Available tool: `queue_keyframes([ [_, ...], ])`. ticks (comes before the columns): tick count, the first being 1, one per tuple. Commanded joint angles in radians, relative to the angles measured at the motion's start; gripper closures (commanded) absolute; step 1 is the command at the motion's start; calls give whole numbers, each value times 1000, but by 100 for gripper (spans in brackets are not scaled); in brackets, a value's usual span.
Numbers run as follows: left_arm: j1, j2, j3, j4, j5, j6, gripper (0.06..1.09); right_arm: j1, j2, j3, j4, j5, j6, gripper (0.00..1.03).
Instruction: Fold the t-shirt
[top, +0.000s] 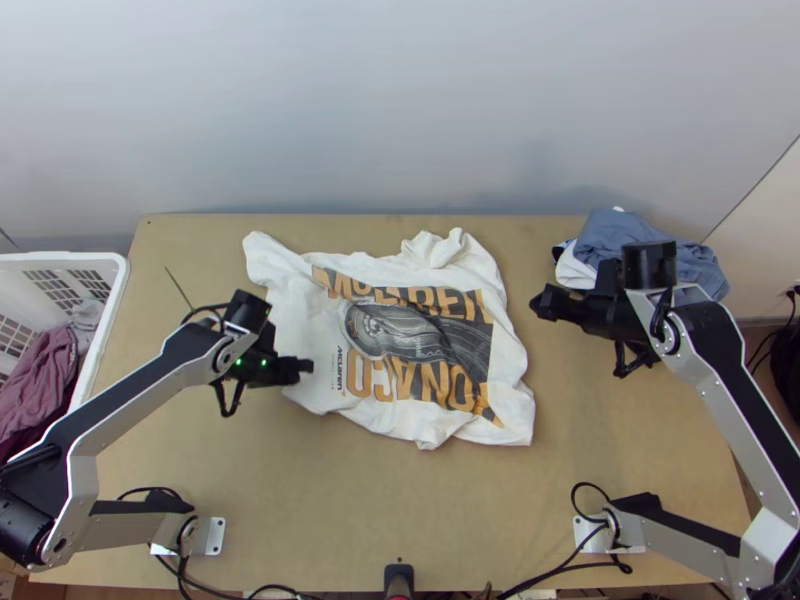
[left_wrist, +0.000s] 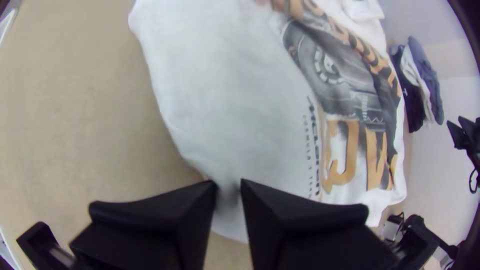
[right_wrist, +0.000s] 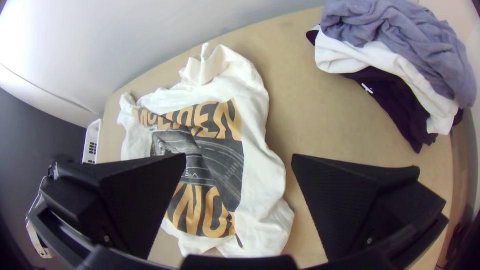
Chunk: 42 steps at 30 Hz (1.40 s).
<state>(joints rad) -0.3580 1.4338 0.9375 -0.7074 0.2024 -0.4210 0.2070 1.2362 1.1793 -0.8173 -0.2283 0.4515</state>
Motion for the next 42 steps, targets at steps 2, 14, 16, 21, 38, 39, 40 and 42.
queue_keyframes([
  [2,-116,34,247,-17,-51,-61,105,5,2,-73,21,0,-5,5],
  [14,-383,565,627,-107,-87,-2,17,22,55,-116,63,0,1,5],
  [16,-403,608,669,-162,-89,10,10,22,62,-115,63,0,1,5],
  [21,-394,461,630,-178,-133,21,10,37,75,-147,63,0,3,5],
  [38,-124,117,254,-170,-124,48,11,88,114,-162,83,0,13,5],
  [39,-130,116,245,-175,-123,50,13,88,111,-164,83,0,13,5],
  [40,-136,112,238,-175,-123,50,16,86,108,-168,83,0,12,5],
  [42,-142,111,218,-168,-123,50,16,86,98,-173,83,0,12,5],
])
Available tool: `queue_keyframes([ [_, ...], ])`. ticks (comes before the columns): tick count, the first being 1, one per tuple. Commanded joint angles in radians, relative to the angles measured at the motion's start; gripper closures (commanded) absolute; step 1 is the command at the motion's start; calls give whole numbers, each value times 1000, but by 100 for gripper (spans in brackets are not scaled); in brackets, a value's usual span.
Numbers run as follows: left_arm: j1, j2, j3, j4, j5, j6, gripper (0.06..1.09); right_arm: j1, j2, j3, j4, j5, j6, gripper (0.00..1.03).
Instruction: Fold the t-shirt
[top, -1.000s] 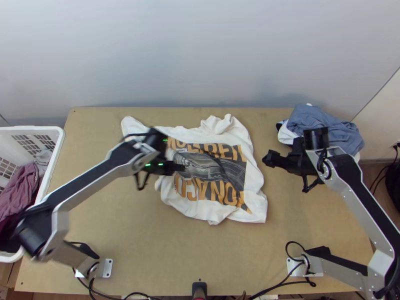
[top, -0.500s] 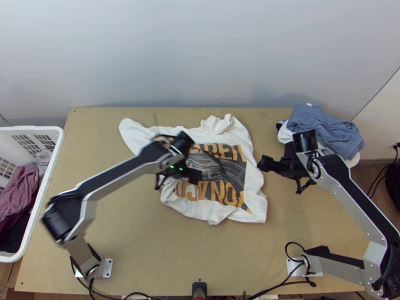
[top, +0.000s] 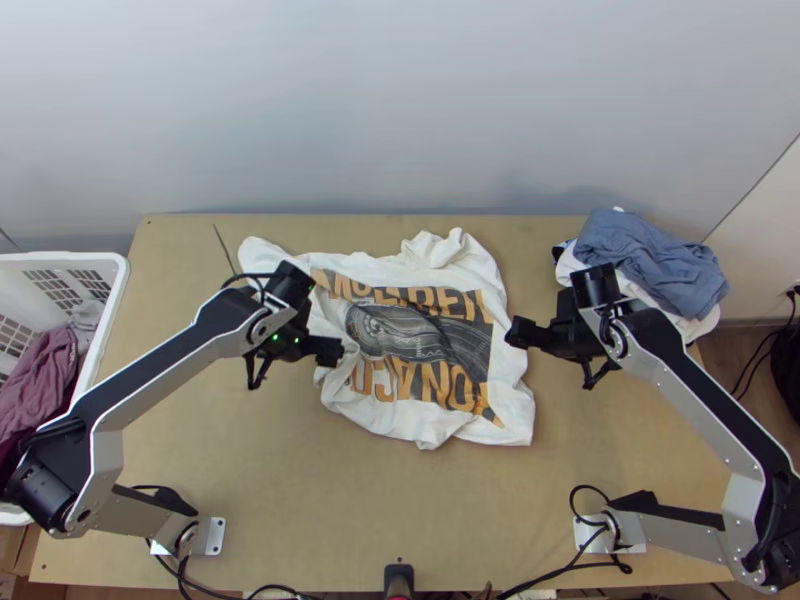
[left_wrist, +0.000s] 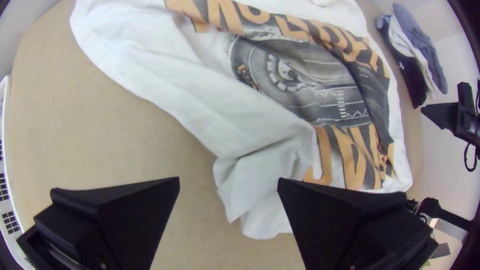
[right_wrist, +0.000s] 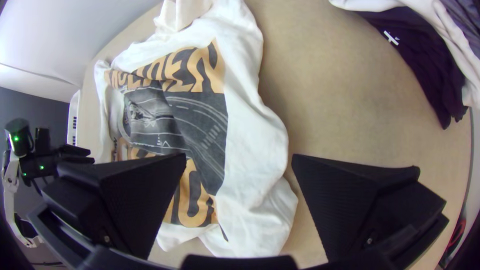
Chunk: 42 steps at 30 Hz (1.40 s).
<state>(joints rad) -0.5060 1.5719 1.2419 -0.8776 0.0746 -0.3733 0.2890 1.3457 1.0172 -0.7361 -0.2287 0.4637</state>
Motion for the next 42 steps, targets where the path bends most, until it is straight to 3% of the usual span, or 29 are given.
queue_keyframes([
  [1,6,-26,-96,12,5,2,16,2,-13,-14,1,0,0,5],
  [5,6,-12,-125,72,5,1,20,1,-20,-16,1,0,1,5],
  [8,1,-6,-139,131,5,-7,31,-2,-29,-6,-9,0,0,5],
  [14,-31,-10,-142,180,5,-21,86,-30,-68,-5,-17,0,-5,5],
  [17,-42,-12,-153,181,5,-18,104,-34,-74,-5,-23,0,-5,5],
  [22,-31,-90,-167,144,5,-16,104,-34,-80,4,-32,0,-5,5],
  [30,69,-385,-124,-115,19,63,104,-10,-89,20,-48,0,-8,5],
  [38,302,-563,-91,-538,48,441,104,22,-97,21,-52,-3,-8,5],
  [42,434,-691,-122,-617,44,672,104,27,-106,18,-60,-6,-8,5],
])
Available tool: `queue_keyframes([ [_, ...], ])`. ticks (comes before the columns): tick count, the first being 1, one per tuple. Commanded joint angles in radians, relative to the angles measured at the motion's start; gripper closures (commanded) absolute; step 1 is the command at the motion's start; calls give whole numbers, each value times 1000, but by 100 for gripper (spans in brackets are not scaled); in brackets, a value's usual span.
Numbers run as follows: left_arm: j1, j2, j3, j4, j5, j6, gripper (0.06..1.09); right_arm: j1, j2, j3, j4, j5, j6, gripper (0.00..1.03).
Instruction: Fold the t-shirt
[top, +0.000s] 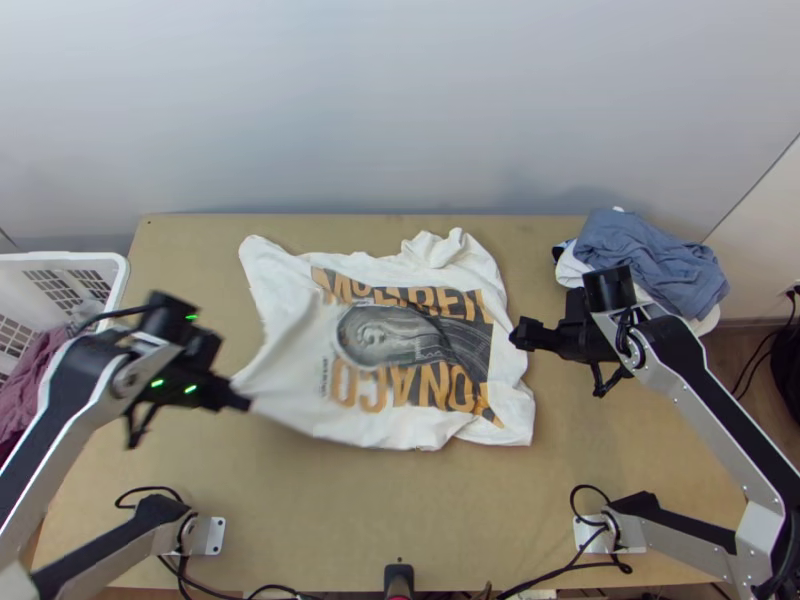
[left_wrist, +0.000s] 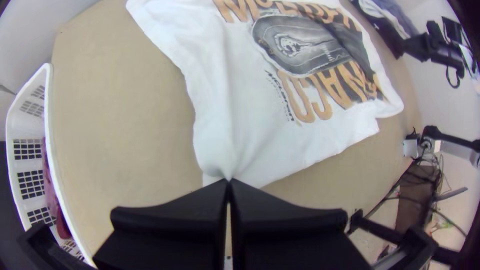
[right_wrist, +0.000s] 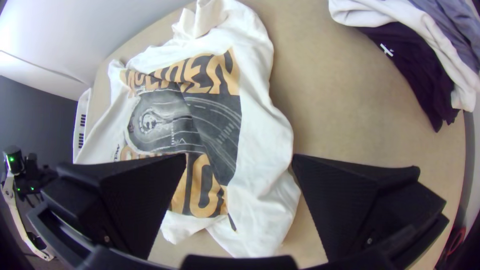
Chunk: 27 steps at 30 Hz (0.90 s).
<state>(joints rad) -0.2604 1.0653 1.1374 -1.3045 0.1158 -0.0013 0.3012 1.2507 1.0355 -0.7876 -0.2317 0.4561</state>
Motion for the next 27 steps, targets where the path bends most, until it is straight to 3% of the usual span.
queue_keyframes([
  [1,220,-223,-31,-196,-5,360,104,15,-14,-2,-13,-3,0,5],
  [3,270,-283,-76,-197,-10,471,104,19,-22,-6,-16,-6,0,5],
  [6,285,-346,-140,-187,-7,514,104,33,-27,-11,-24,-15,0,5],
  [12,285,-343,-263,56,45,287,103,62,-27,-12,-56,-20,-4,5],
  [13,285,-327,-271,100,45,233,89,65,-28,-14,-68,-21,-7,5],
  [17,271,-265,-324,192,45,32,12,79,-39,-17,-119,-23,-31,4],
  [24,297,-219,-366,413,82,-128,10,127,-102,-55,-306,-26,-106,4],
  [27,297,-194,-344,468,81,-166,10,141,-132,-103,-391,-74,-128,4],
])
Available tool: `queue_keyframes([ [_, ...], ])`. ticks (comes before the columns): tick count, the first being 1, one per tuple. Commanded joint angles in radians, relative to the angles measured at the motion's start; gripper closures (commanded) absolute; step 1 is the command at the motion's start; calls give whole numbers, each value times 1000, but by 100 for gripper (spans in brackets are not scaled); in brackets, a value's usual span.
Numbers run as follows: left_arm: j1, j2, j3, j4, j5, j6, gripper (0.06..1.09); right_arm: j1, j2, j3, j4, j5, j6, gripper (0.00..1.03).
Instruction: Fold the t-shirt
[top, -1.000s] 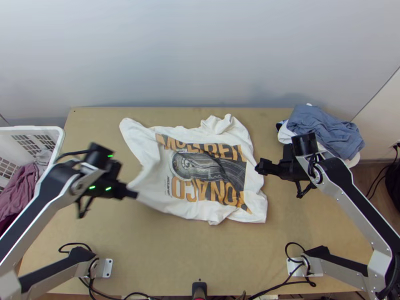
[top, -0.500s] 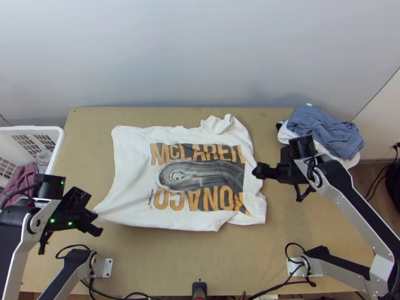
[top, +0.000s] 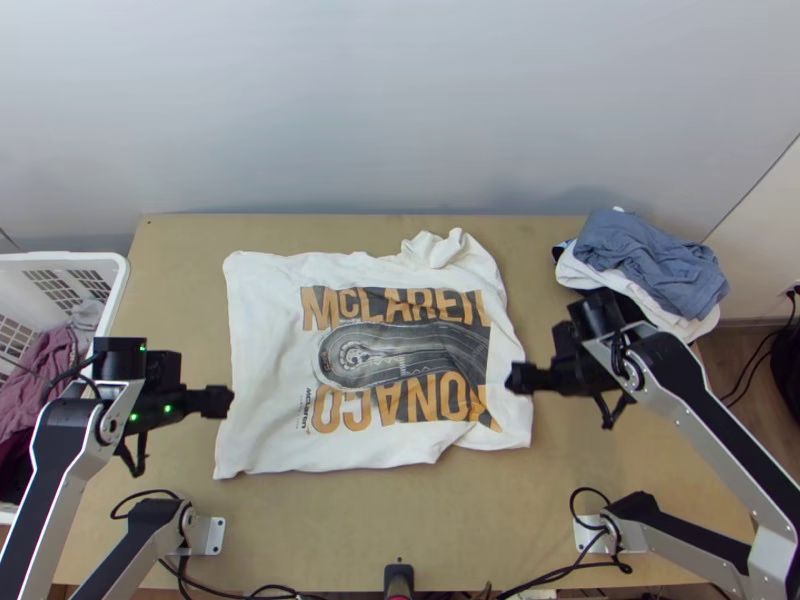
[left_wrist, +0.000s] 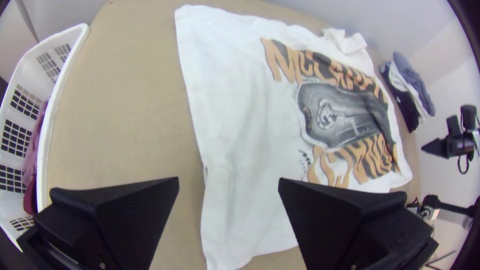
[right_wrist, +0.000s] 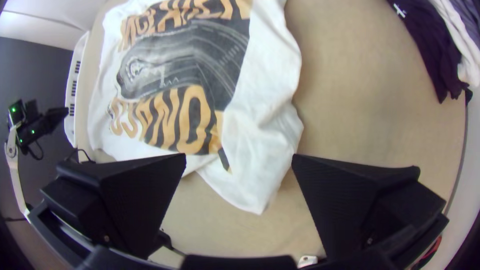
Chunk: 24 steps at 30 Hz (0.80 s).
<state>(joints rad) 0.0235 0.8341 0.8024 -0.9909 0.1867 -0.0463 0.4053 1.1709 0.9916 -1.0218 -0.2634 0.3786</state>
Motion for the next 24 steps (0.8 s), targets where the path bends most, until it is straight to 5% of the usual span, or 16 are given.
queue_keyframes([
  [1,13,56,0,173,10,-136,10,49,-60,-74,-173,-43,-53,4],
  [10,-37,227,72,275,8,-231,10,105,-14,-166,-207,-94,-69,5],
  [19,-100,307,121,301,-9,-282,10,107,200,-162,92,-99,-61,17],
  [24,-94,327,139,301,-13,-279,10,104,236,-88,170,-97,-87,87],
])
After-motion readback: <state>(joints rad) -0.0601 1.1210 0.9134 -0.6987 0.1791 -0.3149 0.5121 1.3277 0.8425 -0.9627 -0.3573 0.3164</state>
